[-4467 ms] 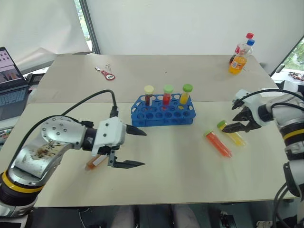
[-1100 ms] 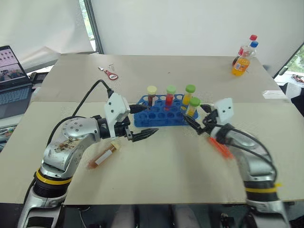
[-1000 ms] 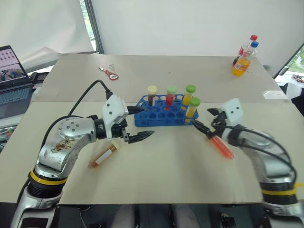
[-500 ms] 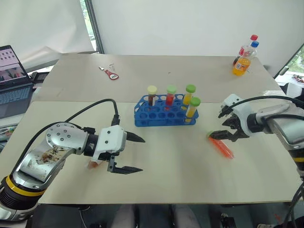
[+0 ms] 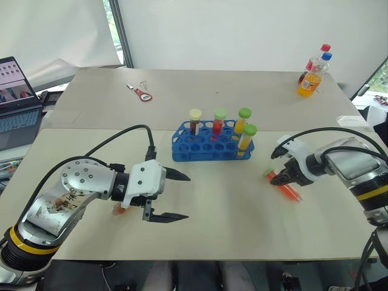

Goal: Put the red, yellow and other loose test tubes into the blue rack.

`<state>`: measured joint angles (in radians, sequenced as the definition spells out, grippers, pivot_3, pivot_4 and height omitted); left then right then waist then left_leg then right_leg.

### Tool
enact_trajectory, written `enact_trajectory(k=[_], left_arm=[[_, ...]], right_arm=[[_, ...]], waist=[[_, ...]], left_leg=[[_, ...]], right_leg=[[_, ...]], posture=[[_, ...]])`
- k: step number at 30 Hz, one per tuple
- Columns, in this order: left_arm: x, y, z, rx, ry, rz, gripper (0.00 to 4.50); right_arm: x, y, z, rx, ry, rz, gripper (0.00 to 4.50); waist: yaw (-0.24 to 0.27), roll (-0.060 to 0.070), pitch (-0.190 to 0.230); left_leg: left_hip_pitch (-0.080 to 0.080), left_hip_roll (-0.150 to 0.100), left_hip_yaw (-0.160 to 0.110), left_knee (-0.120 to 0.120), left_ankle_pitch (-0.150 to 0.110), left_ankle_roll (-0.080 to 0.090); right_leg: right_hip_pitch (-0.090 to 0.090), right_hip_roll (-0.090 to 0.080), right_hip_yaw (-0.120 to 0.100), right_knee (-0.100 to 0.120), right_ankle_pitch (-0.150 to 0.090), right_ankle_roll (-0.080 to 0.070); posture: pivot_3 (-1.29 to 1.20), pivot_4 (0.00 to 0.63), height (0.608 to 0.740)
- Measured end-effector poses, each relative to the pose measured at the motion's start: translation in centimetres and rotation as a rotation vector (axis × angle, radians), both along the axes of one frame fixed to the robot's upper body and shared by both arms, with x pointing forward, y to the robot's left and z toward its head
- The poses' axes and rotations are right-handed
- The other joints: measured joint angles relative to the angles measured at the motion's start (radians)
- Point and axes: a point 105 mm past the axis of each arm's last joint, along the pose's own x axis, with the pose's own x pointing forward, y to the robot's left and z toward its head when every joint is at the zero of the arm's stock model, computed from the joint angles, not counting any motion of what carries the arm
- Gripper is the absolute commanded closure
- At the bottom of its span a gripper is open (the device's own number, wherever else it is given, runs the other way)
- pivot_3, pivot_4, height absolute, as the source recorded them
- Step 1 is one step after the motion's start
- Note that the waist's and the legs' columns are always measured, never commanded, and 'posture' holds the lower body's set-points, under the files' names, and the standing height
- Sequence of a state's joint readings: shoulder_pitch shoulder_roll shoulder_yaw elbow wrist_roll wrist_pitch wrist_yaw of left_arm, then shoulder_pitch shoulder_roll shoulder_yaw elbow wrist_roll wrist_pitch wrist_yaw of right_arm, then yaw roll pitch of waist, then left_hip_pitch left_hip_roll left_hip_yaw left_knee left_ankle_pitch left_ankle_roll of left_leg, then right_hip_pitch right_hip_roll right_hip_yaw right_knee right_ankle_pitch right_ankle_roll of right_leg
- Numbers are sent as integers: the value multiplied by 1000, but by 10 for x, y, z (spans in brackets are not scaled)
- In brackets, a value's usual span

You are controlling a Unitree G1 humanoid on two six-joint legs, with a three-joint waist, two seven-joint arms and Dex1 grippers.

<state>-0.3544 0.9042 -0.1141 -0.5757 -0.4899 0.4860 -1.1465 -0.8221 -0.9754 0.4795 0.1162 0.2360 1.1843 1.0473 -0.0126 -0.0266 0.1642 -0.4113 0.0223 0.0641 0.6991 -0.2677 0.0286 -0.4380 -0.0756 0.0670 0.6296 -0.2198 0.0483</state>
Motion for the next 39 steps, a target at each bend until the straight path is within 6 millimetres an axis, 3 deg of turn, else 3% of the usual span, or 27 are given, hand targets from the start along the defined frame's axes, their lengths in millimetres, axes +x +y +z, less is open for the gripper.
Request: enact_trajectory(k=[5, 8, 12, 15, 17, 19, 24, 29, 39], left_arm=[[4, 0, 0, -25, 3, 18, 0], [15, 4, 5, -69, -12, 85, 0], [30, 10, 19, -146, -57, 195, 0], [39, 17, 22, -163, -76, 268, 0], [55, 28, 27, -211, -111, 381, 0], [64, 34, 31, -247, -126, 446, 0], [66, 39, 34, -255, -140, 476, 0], [60, 37, 29, -260, -79, 444, 0], [51, 33, 25, -260, -18, 409, 0]], right_arm=[[-4, 9, 4, 27, 6, 30, 3513], [-6, 25, 27, 113, -72, 95, 3513], [-20, 85, 72, 434, -213, 248, 3513], [-26, 117, 81, 626, -310, 279, 3513], [-18, 139, 90, 792, -484, 225, 3513], [-10, 157, 90, 848, -612, 144, 3513], [14, 154, 95, 787, -939, -41, 3514], [24, 153, 76, 722, -1043, -103, 3514], [40, 149, 60, 671, -1158, -206, 3514]], waist=[[0, 0, 0], [0, 0, 0], [-4, -1, 0], [-1, -1, 0], [0, -2, -1], [0, -2, -1], [0, -2, -1], [-8, -2, -1], [-25, -2, -1]], left_leg=[[0, 0, 0, 0, 0, 0], [0, 0, -1, 0, 0, 0], [0, 2, -3, 0, 0, 0], [-1, 2, -4, 0, 0, 0], [-1, 2, -4, 1, 0, -1], [-2, 1, -4, 1, 1, -2], [-3, -4, -4, 2, 1, -3], [-2, -3, -4, 0, 2, -4], [-1, -3, -6, 0, 2, -4]], right_leg=[[0, 0, 0, 0, 0, 0], [0, 0, 0, 0, 0, 0], [0, 2, -1, 1, 0, 0], [0, 2, -2, 2, 0, 0], [0, 2, -2, 3, 0, -1], [-1, 1, -2, 4, 0, 0], [-2, -3, -3, 10, 1, 1], [-2, -1, -3, 11, 1, 1], [-1, -1, -3, 11, 1, 1]], posture=[[0, 150, 733], [0, 150, 733], [0, 150, 733], [0, 150, 733], [0, 150, 733], [0, 150, 733], [0, 150, 733], [0, 150, 733], [0, 150, 733]])
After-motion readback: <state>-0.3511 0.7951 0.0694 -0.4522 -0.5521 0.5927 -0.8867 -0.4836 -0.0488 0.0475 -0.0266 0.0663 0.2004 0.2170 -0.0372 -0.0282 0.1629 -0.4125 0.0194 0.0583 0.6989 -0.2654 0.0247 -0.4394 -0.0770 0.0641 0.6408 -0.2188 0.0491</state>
